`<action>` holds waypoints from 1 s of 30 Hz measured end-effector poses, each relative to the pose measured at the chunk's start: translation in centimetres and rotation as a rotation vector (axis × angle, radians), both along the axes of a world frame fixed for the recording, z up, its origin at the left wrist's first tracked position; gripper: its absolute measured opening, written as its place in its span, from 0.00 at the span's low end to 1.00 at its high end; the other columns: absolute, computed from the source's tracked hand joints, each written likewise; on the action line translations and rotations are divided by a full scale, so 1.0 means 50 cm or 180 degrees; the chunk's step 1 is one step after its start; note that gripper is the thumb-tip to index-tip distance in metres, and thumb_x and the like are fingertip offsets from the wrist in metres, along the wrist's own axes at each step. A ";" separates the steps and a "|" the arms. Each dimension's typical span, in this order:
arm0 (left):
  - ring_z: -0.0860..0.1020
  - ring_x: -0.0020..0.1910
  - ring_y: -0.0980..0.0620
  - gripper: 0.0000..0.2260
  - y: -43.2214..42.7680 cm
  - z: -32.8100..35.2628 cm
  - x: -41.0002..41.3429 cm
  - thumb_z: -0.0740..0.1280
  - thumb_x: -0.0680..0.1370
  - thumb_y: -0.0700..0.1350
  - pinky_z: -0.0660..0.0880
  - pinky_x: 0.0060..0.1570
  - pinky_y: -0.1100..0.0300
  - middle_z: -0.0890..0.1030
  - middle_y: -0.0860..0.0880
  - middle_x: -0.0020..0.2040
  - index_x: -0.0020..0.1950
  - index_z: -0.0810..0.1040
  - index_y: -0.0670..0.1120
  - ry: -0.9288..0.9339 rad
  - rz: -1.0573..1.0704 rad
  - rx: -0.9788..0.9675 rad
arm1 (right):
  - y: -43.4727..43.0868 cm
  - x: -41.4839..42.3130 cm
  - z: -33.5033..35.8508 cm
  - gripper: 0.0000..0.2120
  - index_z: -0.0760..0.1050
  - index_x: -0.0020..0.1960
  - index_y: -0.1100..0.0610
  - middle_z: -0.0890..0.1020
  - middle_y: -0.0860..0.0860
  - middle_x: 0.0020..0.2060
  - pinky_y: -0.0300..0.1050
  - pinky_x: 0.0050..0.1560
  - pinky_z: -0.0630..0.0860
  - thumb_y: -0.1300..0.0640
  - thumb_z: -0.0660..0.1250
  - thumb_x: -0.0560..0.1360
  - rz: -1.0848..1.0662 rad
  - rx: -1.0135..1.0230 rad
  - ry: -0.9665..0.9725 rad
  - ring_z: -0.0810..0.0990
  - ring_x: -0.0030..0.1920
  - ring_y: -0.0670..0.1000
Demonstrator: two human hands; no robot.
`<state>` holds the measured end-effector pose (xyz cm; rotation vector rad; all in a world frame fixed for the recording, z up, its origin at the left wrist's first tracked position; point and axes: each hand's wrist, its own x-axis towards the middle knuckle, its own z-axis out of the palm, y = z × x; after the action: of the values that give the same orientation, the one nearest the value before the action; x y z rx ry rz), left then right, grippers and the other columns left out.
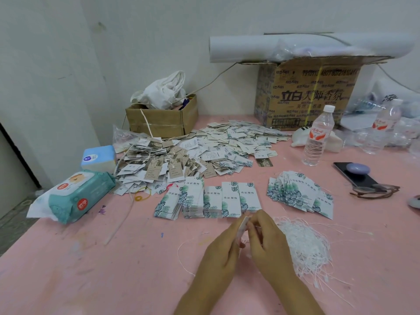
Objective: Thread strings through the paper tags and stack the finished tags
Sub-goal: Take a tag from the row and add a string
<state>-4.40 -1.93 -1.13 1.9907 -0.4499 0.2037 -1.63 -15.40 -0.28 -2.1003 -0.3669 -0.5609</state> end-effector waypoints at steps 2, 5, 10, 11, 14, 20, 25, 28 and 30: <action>0.79 0.58 0.52 0.23 0.003 0.002 0.001 0.53 0.84 0.42 0.77 0.58 0.51 0.70 0.64 0.70 0.75 0.61 0.65 0.0007 0.0007 -0.0048 | 0.000 0.003 0.001 0.10 0.70 0.41 0.49 0.76 0.46 0.33 0.44 0.33 0.73 0.60 0.63 0.79 0.0145 0.0275 0.0233 0.75 0.32 0.48; 0.75 0.64 0.58 0.22 0.008 0.007 0.002 0.54 0.84 0.43 0.75 0.62 0.54 0.71 0.64 0.71 0.74 0.63 0.64 -0.0014 0.0020 -0.0128 | 0.004 0.009 0.009 0.11 0.72 0.38 0.49 0.77 0.47 0.32 0.36 0.32 0.69 0.61 0.65 0.78 0.0319 0.0837 0.0639 0.72 0.29 0.45; 0.79 0.59 0.56 0.24 0.009 0.006 0.002 0.55 0.84 0.39 0.75 0.62 0.54 0.74 0.63 0.68 0.73 0.64 0.65 0.0064 0.0062 -0.0206 | -0.001 0.019 0.014 0.11 0.72 0.36 0.59 0.76 0.47 0.30 0.36 0.33 0.70 0.64 0.67 0.76 0.0442 0.1332 0.1021 0.73 0.33 0.47; 0.79 0.59 0.56 0.24 0.009 0.006 0.002 0.55 0.83 0.39 0.75 0.62 0.54 0.75 0.63 0.67 0.73 0.65 0.65 0.0090 0.0060 -0.0232 | -0.003 0.020 0.015 0.11 0.72 0.36 0.60 0.77 0.49 0.31 0.37 0.35 0.71 0.63 0.67 0.76 0.0477 0.1385 0.1088 0.75 0.35 0.48; 0.79 0.59 0.56 0.24 0.011 0.007 0.002 0.56 0.83 0.40 0.76 0.61 0.54 0.77 0.61 0.65 0.72 0.66 0.65 0.0127 0.0055 -0.0336 | -0.006 0.020 0.017 0.13 0.72 0.34 0.55 0.77 0.49 0.32 0.32 0.32 0.70 0.63 0.68 0.76 0.0609 0.1509 0.1270 0.75 0.31 0.43; 0.82 0.51 0.50 0.20 0.012 -0.002 0.008 0.58 0.81 0.47 0.77 0.58 0.50 0.82 0.60 0.55 0.68 0.69 0.69 0.0284 0.0045 -0.0553 | -0.012 0.015 0.029 0.13 0.74 0.51 0.60 0.76 0.57 0.38 0.33 0.17 0.60 0.54 0.71 0.70 0.0864 0.2297 0.1919 0.63 0.17 0.44; 0.76 0.49 0.57 0.22 0.004 0.000 0.006 0.61 0.79 0.46 0.73 0.52 0.67 0.81 0.62 0.52 0.65 0.70 0.73 0.0447 0.0068 -0.0841 | -0.017 0.015 0.034 0.11 0.74 0.46 0.61 0.77 0.55 0.37 0.33 0.18 0.57 0.54 0.70 0.69 0.1086 0.2531 0.2142 0.57 0.20 0.45; 0.81 0.55 0.54 0.21 -0.001 0.004 0.006 0.61 0.81 0.41 0.77 0.54 0.63 0.82 0.58 0.58 0.66 0.73 0.66 0.0660 0.0116 -0.1191 | -0.015 0.016 0.035 0.09 0.77 0.49 0.60 0.78 0.51 0.34 0.34 0.18 0.57 0.58 0.70 0.71 0.0975 0.2579 0.2037 0.58 0.21 0.44; 0.83 0.52 0.50 0.22 -0.002 0.010 0.005 0.59 0.82 0.37 0.79 0.48 0.61 0.82 0.56 0.57 0.65 0.72 0.65 0.0826 0.0215 -0.1381 | -0.015 0.018 0.034 0.03 0.78 0.48 0.57 0.79 0.47 0.32 0.34 0.18 0.59 0.62 0.68 0.75 0.0710 0.2509 0.1790 0.61 0.20 0.42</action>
<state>-4.16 -2.05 -0.61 1.5783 -0.1536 0.0739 -0.71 -16.14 1.44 -1.3425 -0.0299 0.0473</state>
